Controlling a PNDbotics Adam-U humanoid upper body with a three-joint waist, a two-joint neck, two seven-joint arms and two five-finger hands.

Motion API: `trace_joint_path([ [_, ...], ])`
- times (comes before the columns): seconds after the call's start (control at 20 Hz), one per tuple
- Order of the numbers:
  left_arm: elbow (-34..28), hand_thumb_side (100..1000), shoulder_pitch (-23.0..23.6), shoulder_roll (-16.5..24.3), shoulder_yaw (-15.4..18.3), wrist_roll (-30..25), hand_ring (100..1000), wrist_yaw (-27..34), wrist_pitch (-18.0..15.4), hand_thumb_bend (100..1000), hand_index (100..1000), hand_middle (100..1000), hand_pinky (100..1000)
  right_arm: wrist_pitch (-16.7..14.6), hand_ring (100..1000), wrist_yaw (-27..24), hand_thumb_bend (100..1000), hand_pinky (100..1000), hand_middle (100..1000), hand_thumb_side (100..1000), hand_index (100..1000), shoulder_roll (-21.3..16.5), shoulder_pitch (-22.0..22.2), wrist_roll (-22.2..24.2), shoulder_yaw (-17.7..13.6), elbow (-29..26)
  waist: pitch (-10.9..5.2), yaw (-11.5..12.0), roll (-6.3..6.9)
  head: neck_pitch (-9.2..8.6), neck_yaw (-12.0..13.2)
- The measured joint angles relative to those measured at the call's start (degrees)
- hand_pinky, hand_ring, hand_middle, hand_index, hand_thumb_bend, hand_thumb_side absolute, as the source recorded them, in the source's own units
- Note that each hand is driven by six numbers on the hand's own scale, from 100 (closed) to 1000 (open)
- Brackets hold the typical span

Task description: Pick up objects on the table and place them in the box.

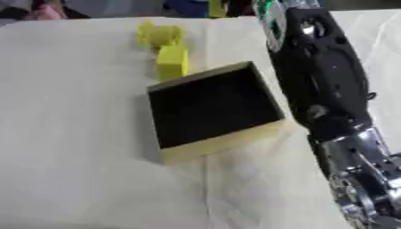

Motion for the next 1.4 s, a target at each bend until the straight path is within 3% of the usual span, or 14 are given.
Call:
trace_joint_path([
  [0.35, 0.0, 614, 0.4, 0.7, 0.0, -0.3, 729, -0.1, 0.2, 137, 947, 752, 714, -5.2, 410, -7.7, 100, 371, 135, 100, 297, -3.9, 5.9, 3.4, 4.2, -8.9, -0.80, -1.7, -0.17, 0.85, 1.7],
  [0.75, 0.0, 613, 0.8, 1.0, 0.0, -0.3, 730, -0.6, 0.2, 138, 948, 752, 714, -6.7, 410, -13.2, 100, 371, 136, 100, 298, -8.4, 12.2, 7.2, 6.3, -20.5, -1.24, -2.9, 0.11, 1.26, 2.6],
  [1.05, 0.0, 613, 1.0, 1.2, 0.0, -0.5, 730, -0.6, 0.3, 138, 949, 752, 713, -7.5, 409, -15.2, 100, 372, 137, 100, 300, -9.6, 14.6, 8.6, 7.6, -24.1, -1.60, -3.3, 0.34, 1.39, 2.9],
  [1.4, 0.0, 616, 1.0, 1.2, 0.0, -0.6, 730, -0.7, 0.4, 136, 948, 752, 712, -9.5, 407, -21.0, 100, 373, 139, 100, 303, -11.0, 17.0, 10.4, 9.4, -26.4, -1.68, -3.4, 0.36, 1.54, 2.9],
])
